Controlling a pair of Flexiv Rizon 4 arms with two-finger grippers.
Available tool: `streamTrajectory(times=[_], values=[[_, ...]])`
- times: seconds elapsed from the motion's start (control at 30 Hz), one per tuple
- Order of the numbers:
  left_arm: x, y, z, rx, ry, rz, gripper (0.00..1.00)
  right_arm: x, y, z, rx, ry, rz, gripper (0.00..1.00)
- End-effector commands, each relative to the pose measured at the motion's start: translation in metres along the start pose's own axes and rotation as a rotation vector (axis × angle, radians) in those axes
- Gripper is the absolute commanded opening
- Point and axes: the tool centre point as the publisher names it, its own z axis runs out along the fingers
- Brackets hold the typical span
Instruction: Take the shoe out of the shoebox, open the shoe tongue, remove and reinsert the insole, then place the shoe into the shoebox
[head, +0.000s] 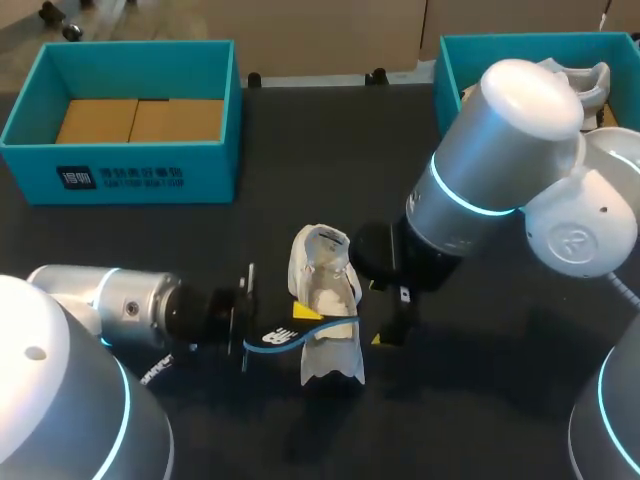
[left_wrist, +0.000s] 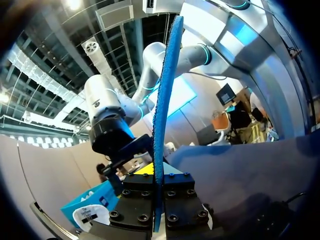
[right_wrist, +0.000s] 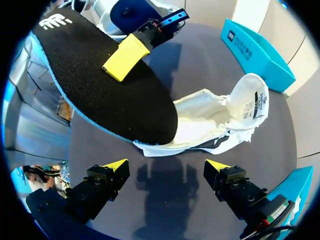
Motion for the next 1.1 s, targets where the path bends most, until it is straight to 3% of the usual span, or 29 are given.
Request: streamTrajectory(times=[0.03, 0.3, 1.1], values=[[0.006, -0.002, 0.000, 0.000, -0.022, -0.008, 0.00, 0.000, 0.001, 0.001, 0.000, -0.001, 0.000, 1.00], [0.009, -0.004, 0.005, 0.010, -0.031, -0.011, 0.00, 0.000, 0.001, 0.001, 0.000, -0.001, 0.000, 1.00], [0.007, 0.018, 0.011, -0.024, -0.037, -0.022, 0.00, 0.000, 0.001, 0.001, 0.000, -0.001, 0.000, 1.00]])
